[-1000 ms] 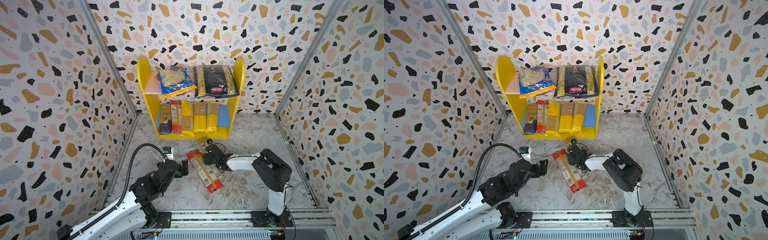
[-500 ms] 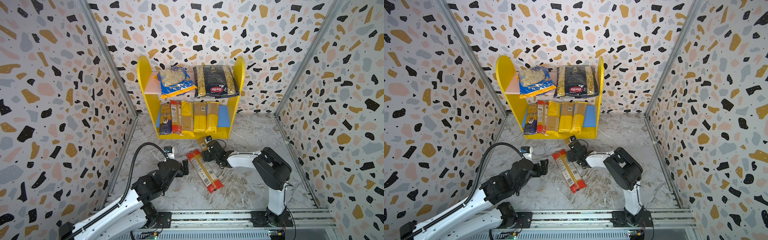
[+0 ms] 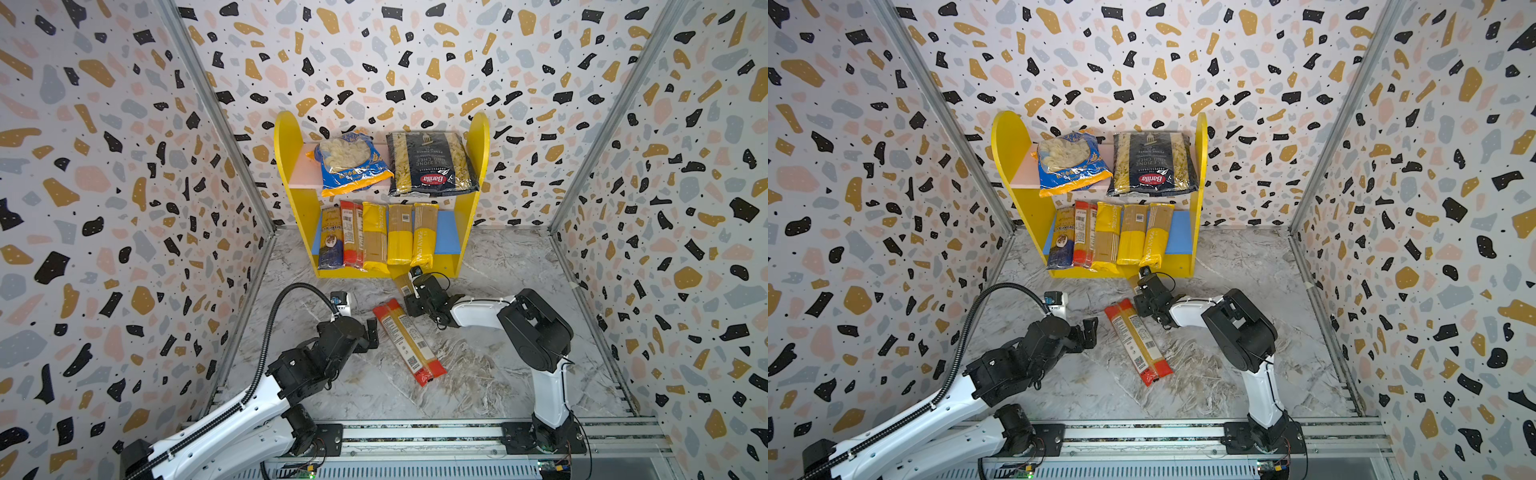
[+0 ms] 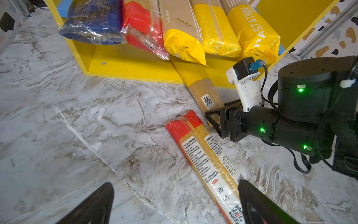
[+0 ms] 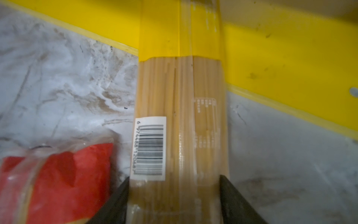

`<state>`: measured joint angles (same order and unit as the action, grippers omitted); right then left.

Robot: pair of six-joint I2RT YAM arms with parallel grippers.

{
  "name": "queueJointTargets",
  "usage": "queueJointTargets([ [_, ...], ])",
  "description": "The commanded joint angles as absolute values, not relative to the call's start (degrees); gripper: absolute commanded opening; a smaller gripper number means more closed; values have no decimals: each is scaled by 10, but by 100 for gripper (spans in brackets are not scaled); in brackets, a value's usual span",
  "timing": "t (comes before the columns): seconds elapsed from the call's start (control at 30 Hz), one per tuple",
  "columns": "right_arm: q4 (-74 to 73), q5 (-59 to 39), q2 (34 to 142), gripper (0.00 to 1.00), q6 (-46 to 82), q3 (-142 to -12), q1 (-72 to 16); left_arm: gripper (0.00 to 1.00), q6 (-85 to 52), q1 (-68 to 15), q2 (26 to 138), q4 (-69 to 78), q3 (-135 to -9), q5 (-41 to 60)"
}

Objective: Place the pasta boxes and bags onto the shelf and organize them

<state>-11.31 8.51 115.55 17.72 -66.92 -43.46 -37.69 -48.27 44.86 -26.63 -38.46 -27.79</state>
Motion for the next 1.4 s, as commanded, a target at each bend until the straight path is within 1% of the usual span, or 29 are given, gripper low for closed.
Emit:
queueJointTargets([
  [0.0,-81,65,1161,43,195,-670,-436,100,-364,-484,447,-247,-403,-293],
  [0.1,-91,67,1154,29,201,-659,-436,100,-363,-483,446,-248,-404,-294],
  [0.2,-106,69,1141,21,215,-643,-435,100,-363,-484,443,-251,-405,-296],
  [0.37,-154,57,1110,12,259,-597,-423,100,-362,-484,439,-255,-409,-301],
  [0.5,-180,57,1089,7,287,-571,-408,100,-363,-484,439,-256,-412,-301],
  [0.63,-213,50,1068,6,306,-548,-389,100,-363,-484,438,-260,-415,-304],
  [0.8,-223,58,1059,6,307,-553,-379,100,-362,-484,439,-261,-419,-308],
  [1.37,-235,78,1088,6,314,-628,-341,100,-354,-484,456,-261,-433,-315],
])
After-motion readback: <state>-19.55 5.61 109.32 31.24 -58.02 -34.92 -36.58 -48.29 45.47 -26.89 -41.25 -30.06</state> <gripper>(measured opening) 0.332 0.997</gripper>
